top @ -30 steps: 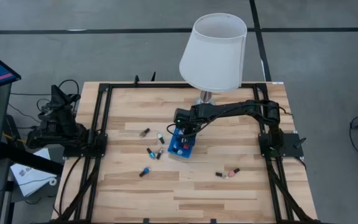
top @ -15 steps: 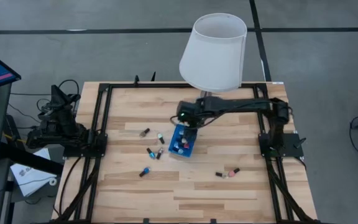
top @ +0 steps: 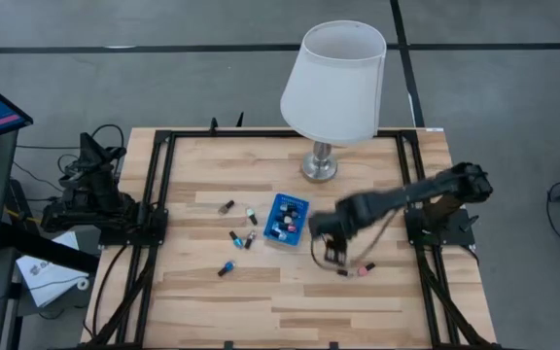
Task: Pick & Place Nail Polish
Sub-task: Put the right clear nail polish into the blue basket
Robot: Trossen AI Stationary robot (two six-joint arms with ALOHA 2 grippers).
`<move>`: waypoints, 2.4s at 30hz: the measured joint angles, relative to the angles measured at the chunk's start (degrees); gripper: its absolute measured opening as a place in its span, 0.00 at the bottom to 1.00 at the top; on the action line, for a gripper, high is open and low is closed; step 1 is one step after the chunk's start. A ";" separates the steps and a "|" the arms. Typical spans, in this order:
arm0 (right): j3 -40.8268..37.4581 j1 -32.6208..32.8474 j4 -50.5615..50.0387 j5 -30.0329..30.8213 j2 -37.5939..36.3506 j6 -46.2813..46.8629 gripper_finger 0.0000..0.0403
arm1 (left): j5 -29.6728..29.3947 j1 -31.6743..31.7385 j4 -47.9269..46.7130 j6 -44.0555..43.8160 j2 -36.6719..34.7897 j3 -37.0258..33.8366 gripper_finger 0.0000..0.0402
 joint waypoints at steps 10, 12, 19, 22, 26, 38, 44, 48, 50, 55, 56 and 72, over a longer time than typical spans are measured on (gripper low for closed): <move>-9.47 8.30 12.81 -5.27 4.81 8.45 0.44 | -0.01 0.00 -0.01 -0.13 -0.02 0.00 0.02; -9.76 8.76 14.19 -5.95 6.43 8.31 0.44 | -0.01 0.00 0.01 -0.13 0.00 0.00 0.02; -9.76 9.83 15.34 -7.29 12.17 6.53 0.45 | -0.01 0.00 0.01 -0.13 -0.02 0.00 0.02; -9.51 10.31 15.61 -7.70 13.93 5.35 0.45 | -0.03 0.00 0.00 -0.13 0.00 0.00 0.02; -9.52 10.43 15.80 -8.02 15.17 4.77 0.43 | -0.03 0.00 -0.01 -0.13 0.00 0.00 0.02; -9.56 10.04 15.44 -8.46 14.60 3.54 0.11 | -0.03 0.00 0.00 -0.13 -0.01 0.00 0.02; -9.50 7.05 17.19 -7.01 10.53 2.28 0.11 | -0.01 0.00 0.01 -0.15 0.00 0.00 0.02; -9.35 2.55 18.15 -2.58 3.45 2.25 0.11 | 0.02 0.00 0.01 -0.61 0.00 0.00 0.02; -9.29 -0.39 19.02 0.21 0.10 2.23 0.11 | -0.05 0.00 0.00 -0.64 -0.01 0.00 0.02; -5.57 -8.25 20.76 4.56 -2.23 -2.94 0.11 | -0.03 0.00 0.01 -0.63 -0.01 0.00 0.02; -4.42 -9.67 21.97 4.62 -1.41 -4.32 0.11 | -0.02 0.00 0.01 -0.63 -0.01 0.00 0.02; 13.18 -14.97 23.80 -0.89 19.74 -19.20 0.11 | 0.15 0.00 0.03 -0.57 -0.01 0.00 0.02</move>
